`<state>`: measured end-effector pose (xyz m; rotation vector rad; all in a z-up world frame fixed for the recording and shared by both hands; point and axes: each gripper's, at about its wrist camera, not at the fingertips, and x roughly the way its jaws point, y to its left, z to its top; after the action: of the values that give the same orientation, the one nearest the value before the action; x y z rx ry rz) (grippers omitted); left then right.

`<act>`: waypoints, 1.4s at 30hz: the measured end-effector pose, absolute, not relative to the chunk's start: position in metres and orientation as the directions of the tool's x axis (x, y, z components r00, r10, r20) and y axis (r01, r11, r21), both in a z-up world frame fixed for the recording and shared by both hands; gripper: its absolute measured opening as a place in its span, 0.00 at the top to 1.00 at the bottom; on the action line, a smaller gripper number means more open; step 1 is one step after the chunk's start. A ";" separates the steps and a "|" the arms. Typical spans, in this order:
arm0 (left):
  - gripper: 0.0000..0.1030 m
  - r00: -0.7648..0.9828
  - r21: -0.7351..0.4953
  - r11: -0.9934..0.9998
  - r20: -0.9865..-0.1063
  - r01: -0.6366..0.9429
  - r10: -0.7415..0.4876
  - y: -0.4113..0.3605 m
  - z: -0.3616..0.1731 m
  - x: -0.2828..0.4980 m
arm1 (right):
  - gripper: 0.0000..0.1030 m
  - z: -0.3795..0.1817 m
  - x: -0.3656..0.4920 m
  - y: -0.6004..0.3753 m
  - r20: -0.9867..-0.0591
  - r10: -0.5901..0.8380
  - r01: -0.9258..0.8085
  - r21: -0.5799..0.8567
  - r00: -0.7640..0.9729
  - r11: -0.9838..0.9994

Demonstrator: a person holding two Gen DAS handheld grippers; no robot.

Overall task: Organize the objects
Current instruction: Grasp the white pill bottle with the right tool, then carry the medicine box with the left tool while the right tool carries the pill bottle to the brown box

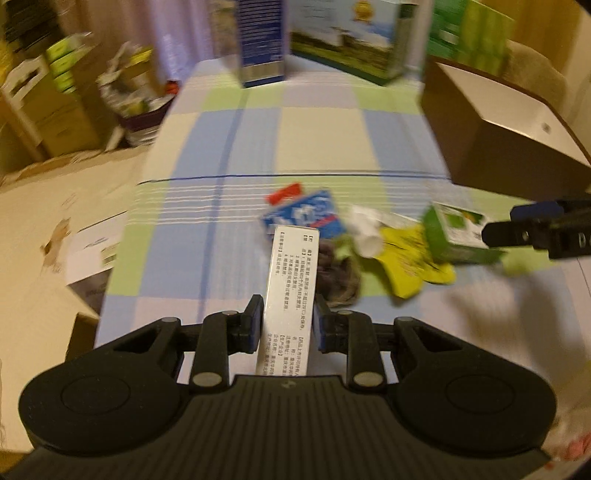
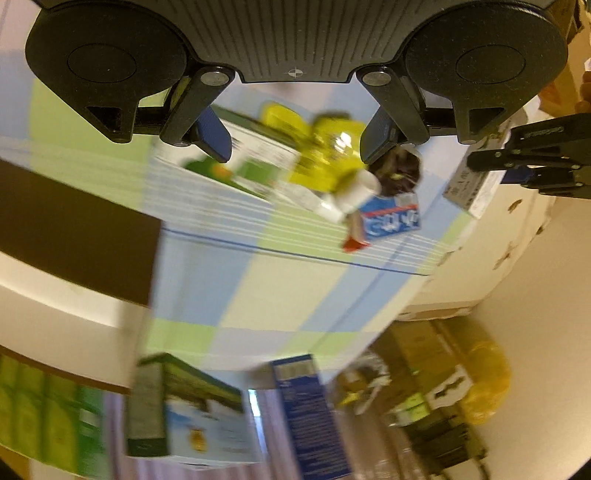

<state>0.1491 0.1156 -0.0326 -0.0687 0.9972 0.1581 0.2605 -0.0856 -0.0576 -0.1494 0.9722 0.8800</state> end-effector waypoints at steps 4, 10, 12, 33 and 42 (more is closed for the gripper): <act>0.78 0.515 0.010 0.974 -0.848 -0.227 0.129 0.138 -0.035 0.153 | 0.38 -0.065 0.263 -0.047 -0.773 0.594 -0.731 0.269 0.225 0.627; 0.77 0.502 -0.007 0.966 -0.855 -0.260 0.129 0.155 -0.042 0.159 | 0.45 -0.083 0.270 -0.005 -0.801 0.564 -0.716 0.271 0.203 0.643; 0.77 0.499 -0.009 0.965 -0.857 -0.262 0.128 0.159 -0.044 0.161 | 0.48 -0.090 0.272 0.003 -0.812 0.551 -0.708 0.273 0.194 0.651; 0.77 0.488 -0.041 0.967 -0.868 -0.252 0.091 0.176 -0.055 0.174 | 0.76 -0.119 0.285 0.034 -0.874 0.460 -0.639 0.266 0.155 0.721; 0.77 0.501 -0.046 0.968 -0.861 -0.245 0.085 0.167 -0.049 0.171 | 0.76 -0.108 0.282 0.023 -0.857 0.484 -0.646 0.269 0.179 0.714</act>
<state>0.1711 0.1671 -0.0492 -0.1704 1.0276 0.2006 0.2823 0.0231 -0.1080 -0.1685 1.1378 0.8039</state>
